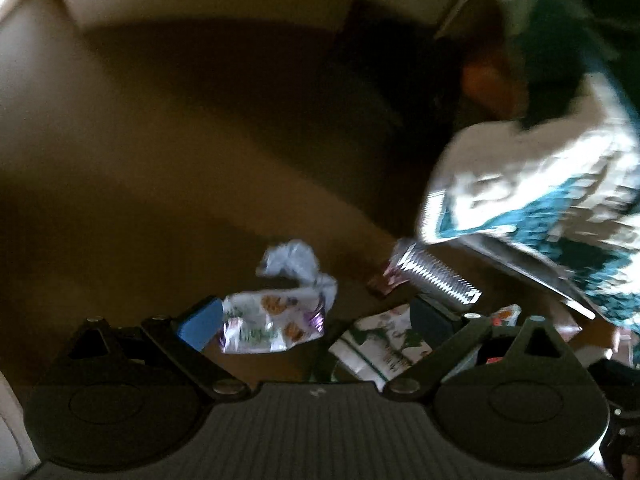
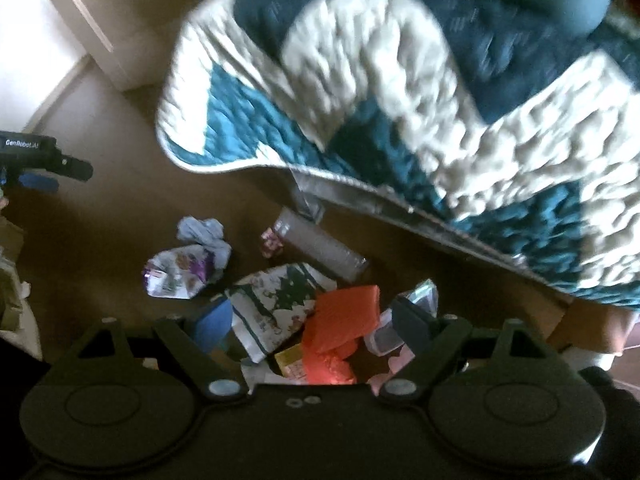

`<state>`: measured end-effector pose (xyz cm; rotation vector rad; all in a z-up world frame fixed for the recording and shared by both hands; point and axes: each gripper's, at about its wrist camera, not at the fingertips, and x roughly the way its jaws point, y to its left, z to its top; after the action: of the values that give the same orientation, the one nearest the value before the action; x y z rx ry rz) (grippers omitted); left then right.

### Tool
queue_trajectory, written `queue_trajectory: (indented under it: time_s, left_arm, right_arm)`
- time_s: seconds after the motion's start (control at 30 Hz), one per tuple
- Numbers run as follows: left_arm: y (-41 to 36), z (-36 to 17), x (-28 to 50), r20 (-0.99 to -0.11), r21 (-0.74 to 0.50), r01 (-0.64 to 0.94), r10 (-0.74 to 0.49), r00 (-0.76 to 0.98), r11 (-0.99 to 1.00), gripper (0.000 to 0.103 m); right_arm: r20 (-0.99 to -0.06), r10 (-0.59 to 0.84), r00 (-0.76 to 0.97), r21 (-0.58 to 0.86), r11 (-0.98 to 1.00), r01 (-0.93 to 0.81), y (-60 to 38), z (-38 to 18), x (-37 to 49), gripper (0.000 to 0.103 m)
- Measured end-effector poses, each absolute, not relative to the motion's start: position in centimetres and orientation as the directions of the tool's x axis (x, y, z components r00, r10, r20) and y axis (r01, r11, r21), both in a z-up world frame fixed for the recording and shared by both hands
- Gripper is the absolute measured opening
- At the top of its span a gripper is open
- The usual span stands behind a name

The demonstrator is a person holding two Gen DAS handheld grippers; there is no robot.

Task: Collect trash
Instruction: 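Lower the left tool to the snack wrapper while the right tool lowers to the red mesh net, then close the left tool on the snack wrapper while the right tool grasps the red mesh net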

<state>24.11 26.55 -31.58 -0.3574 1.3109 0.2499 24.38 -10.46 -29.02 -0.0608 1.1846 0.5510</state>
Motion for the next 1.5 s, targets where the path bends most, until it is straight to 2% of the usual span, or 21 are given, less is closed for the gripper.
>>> queue_trajectory:
  time_s: [0.17,0.3,0.5,0.77,0.97,1.03,1.1,1.17,1.23,1.3,1.4,1.5]
  left_arm:
    - [27.9,-38.0,25.0,-0.988,-0.124,-0.432,-0.068,0.142,0.893,0.101]
    - [27.4,-42.4,26.0,-0.996,-0.066,-0.399,-0.034,0.086,0.915,0.100]
    - [26.6,-48.6,27.4,-0.998,-0.063,-0.342,-0.056,0.029,0.938,0.100]
    - [26.1,-53.9,28.1,-0.995,-0.091,-0.352,-0.103,-0.017,0.932,0.100]
    - [25.8,-56.3,28.1,-0.993,-0.080,-0.359,-0.105,-0.052,0.930,0.095]
    - [25.8,-56.8,28.2,-0.993,-0.075,-0.360,-0.101,-0.055,0.930,0.086]
    - [25.9,-57.3,28.4,-0.993,-0.073,-0.371,-0.104,-0.064,0.926,0.069]
    - [26.0,-57.7,28.6,-0.991,-0.080,-0.379,-0.113,-0.066,0.922,0.064]
    - [25.9,-57.9,28.8,-0.990,-0.094,-0.381,-0.125,-0.060,0.920,0.053]
    - [25.9,-58.1,28.8,-0.990,-0.099,-0.376,-0.131,-0.059,0.921,0.036]
    - [25.9,-58.5,29.1,-0.990,-0.086,-0.370,-0.121,-0.074,0.925,0.030]
    - [25.6,-58.7,29.2,-0.991,-0.079,-0.356,-0.112,-0.073,0.931,0.029]
  right_arm:
    - [-0.935,0.300,0.188,0.219,0.908,-0.359,-9.6,-34.7,26.8,0.085]
    - [-0.948,0.275,0.161,0.214,0.923,-0.319,-9.9,-37.8,27.9,0.085]
    - [-0.956,0.270,0.116,0.215,0.912,-0.349,-9.6,-40.6,27.9,0.085]
    - [-0.966,0.250,0.059,0.218,0.920,-0.327,-8.6,-44.6,28.7,0.084]
    - [-0.973,0.220,0.065,0.186,0.922,-0.339,-8.1,-46.1,29.0,0.084]
    - [-0.973,0.222,0.063,0.188,0.922,-0.338,-8.2,-46.3,29.2,0.084]
    - [-0.973,0.222,0.065,0.189,0.924,-0.333,-8.3,-46.4,29.4,0.083]
    - [-0.972,0.227,0.065,0.195,0.927,-0.321,-8.4,-46.6,29.6,0.083]
    - [-0.972,0.226,0.070,0.193,0.930,-0.314,-8.4,-46.8,29.8,0.083]
    - [-0.970,0.234,0.066,0.203,0.929,-0.309,-8.3,-47.0,29.9,0.082]
    - [-0.968,0.242,0.063,0.212,0.930,-0.301,-8.3,-47.1,29.8,0.082]
    - [-0.969,0.238,0.064,0.210,0.933,-0.293,-8.3,-47.2,29.8,0.081]
